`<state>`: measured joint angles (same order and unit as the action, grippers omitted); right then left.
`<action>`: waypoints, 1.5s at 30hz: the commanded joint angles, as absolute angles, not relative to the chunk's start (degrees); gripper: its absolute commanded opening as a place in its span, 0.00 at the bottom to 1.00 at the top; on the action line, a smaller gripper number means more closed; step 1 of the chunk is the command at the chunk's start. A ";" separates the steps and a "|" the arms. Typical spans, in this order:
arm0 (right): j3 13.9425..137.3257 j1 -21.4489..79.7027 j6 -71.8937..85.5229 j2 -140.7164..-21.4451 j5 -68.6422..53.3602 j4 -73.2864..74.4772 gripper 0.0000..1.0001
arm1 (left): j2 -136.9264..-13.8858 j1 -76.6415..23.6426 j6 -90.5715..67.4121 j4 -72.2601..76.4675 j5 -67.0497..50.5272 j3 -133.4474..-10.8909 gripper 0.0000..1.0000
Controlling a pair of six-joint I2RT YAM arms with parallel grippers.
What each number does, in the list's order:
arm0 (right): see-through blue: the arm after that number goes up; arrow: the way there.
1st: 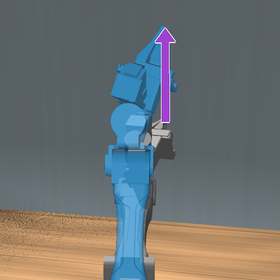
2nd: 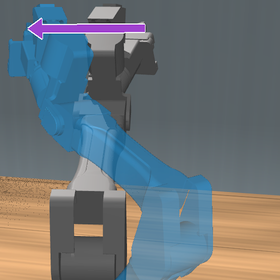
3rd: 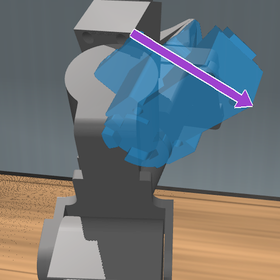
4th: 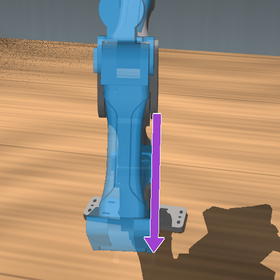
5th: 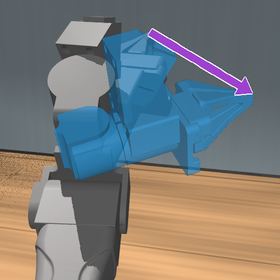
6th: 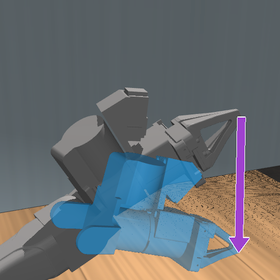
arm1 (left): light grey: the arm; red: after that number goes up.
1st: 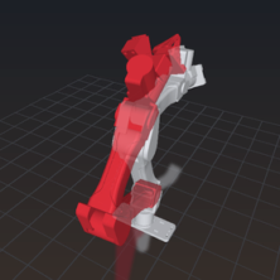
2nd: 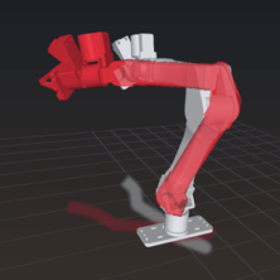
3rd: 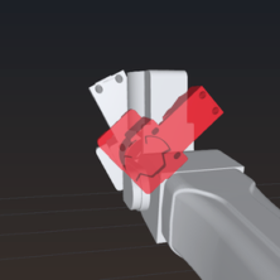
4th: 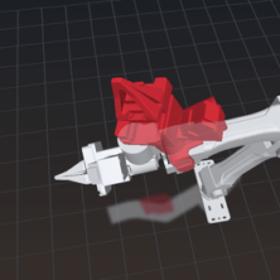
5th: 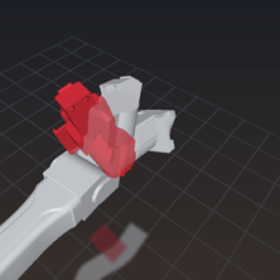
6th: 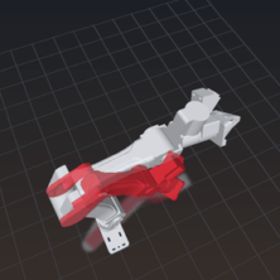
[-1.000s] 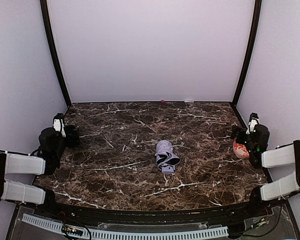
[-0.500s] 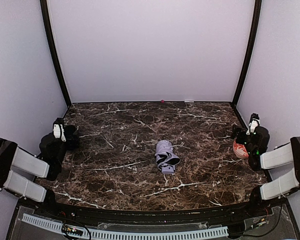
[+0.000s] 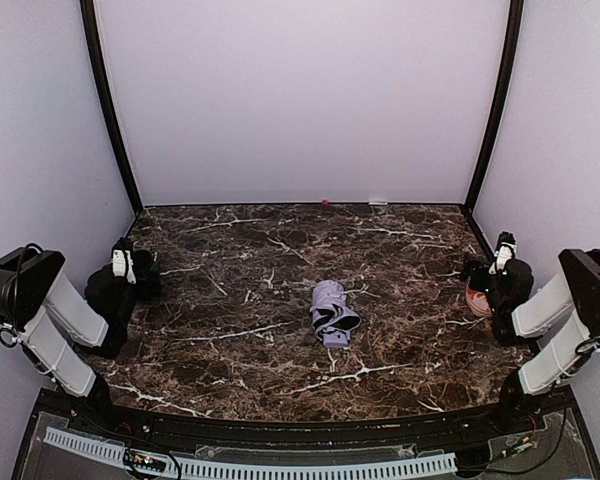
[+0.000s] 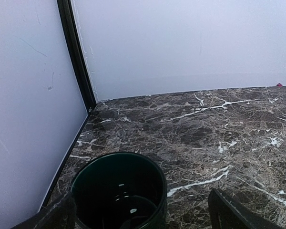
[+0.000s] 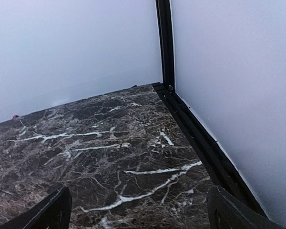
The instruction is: Put away the umbrella
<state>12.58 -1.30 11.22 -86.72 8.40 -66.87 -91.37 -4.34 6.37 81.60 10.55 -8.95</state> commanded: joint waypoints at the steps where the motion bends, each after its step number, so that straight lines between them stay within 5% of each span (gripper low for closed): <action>1: 11.46 -1.70 6.02 -87.25 12.23 -75.37 1.00 | -90.85 -3.88 6.93 82.81 9.46 -10.74 0.99; 45: 13.22 -1.58 2.46 -87.64 4.39 -72.86 1.00 | -90.86 -3.80 8.00 84.18 6.02 -9.81 0.99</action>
